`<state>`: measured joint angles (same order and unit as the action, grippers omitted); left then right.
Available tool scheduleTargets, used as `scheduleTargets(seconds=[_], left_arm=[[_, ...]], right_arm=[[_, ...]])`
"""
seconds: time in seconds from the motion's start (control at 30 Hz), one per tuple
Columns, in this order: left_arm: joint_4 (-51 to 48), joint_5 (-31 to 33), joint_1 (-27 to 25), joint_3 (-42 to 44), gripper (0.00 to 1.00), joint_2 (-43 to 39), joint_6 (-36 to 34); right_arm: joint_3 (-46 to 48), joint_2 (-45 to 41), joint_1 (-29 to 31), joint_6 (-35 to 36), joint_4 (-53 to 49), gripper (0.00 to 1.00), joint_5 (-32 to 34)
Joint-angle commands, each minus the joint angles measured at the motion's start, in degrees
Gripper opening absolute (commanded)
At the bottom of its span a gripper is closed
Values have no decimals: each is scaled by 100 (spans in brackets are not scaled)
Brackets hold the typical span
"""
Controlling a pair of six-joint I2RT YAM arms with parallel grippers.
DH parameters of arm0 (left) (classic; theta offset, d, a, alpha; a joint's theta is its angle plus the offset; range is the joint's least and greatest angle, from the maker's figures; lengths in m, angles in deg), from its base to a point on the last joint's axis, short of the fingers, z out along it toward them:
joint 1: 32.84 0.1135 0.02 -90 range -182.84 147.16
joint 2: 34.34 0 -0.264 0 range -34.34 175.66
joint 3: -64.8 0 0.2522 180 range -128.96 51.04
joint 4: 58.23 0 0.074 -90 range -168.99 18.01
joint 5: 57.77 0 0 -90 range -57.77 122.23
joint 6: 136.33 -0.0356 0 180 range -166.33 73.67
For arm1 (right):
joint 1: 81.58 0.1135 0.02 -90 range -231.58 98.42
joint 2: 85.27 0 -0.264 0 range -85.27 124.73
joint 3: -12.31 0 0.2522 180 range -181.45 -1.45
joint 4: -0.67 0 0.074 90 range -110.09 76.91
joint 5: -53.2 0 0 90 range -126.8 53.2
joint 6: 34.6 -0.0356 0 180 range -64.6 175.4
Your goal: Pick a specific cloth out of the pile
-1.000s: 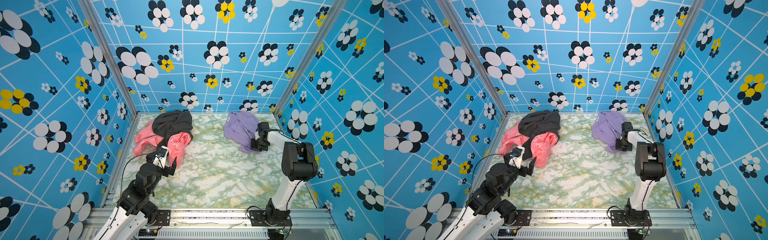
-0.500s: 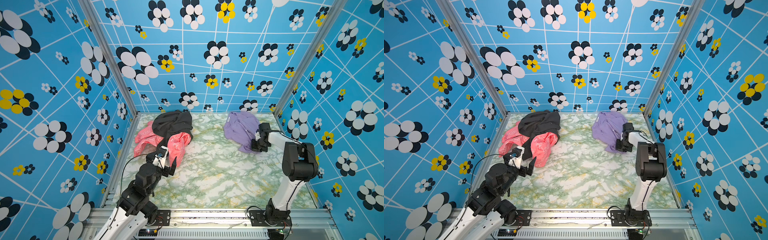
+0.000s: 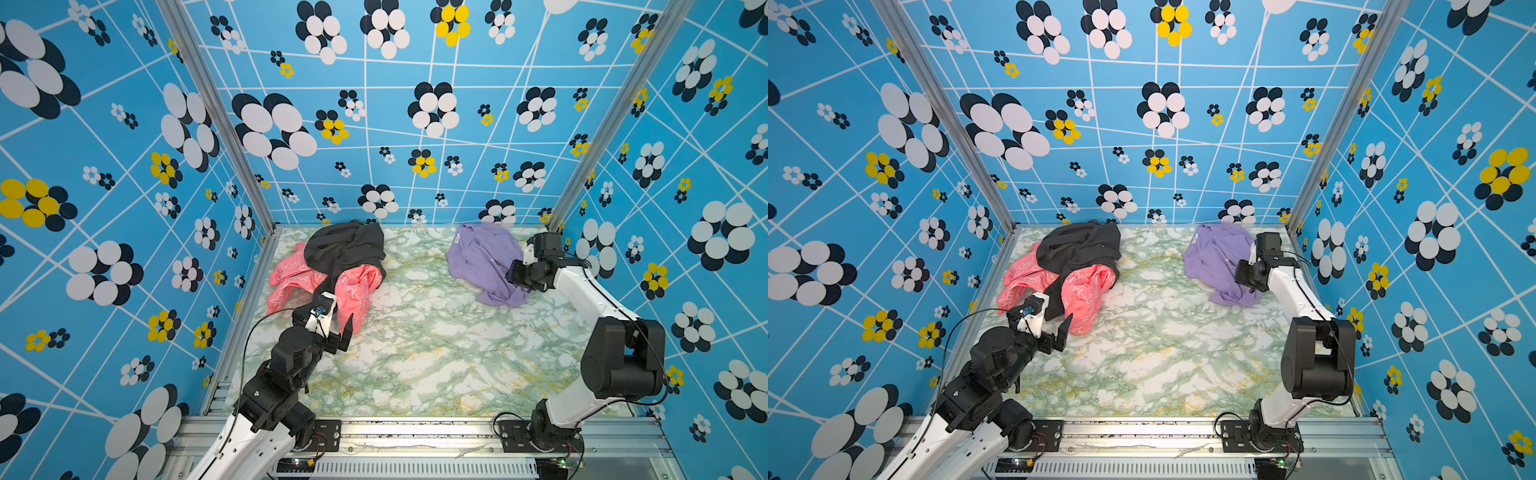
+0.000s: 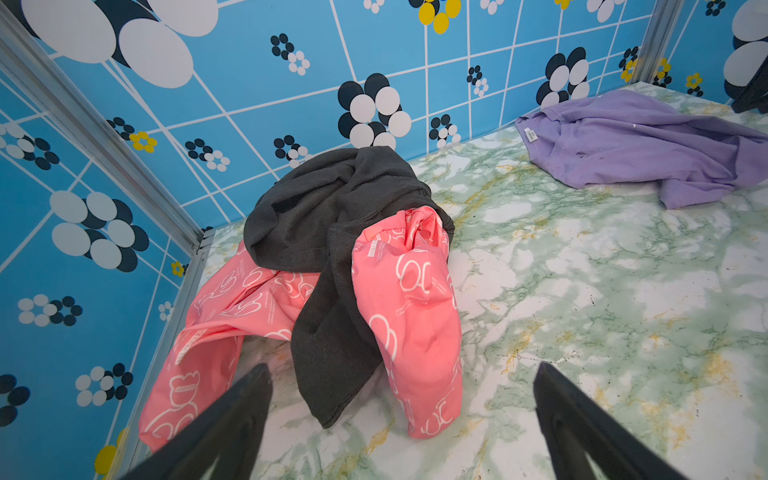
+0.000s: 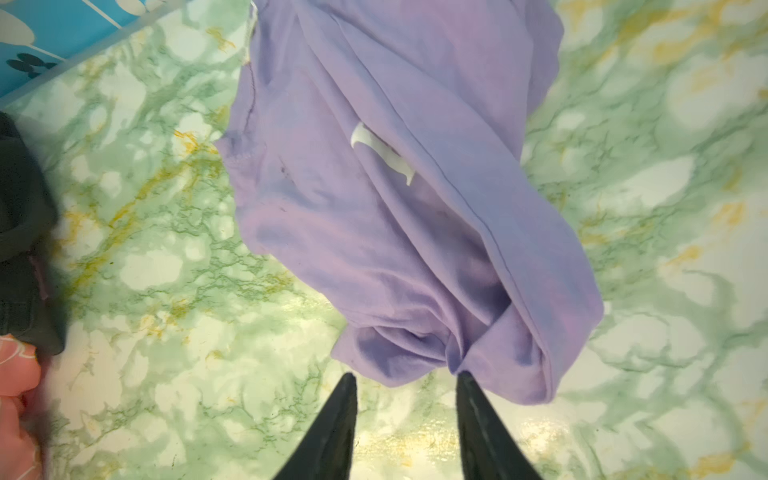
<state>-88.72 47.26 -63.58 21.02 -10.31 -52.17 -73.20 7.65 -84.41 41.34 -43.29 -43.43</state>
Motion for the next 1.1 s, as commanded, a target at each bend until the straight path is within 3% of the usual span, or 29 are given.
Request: scheduleTargets(seconds=[0.0, 0.27, 0.53, 0.83, 1.07], left_arm=[[21, 29, 42, 86, 99, -65, -68], [12, 30, 42, 85, 99, -65, -66], [21, 45, 40, 102, 99, -50, -83], [30, 61, 59, 115, 99, -4, -118], [30, 41, 68, 118, 99, 20, -118]], right_arm=[[-366, 149, -7, 14, -115, 49, -64], [-1648, 1147, 42, 525, -870, 59, 381], [-2923, 2266, 129, 705, -1197, 62, 520], [-4191, 3426, 303, 957, -1700, 59, 546], [-4401, 3806, 318, 1095, -1754, 50, 649]])
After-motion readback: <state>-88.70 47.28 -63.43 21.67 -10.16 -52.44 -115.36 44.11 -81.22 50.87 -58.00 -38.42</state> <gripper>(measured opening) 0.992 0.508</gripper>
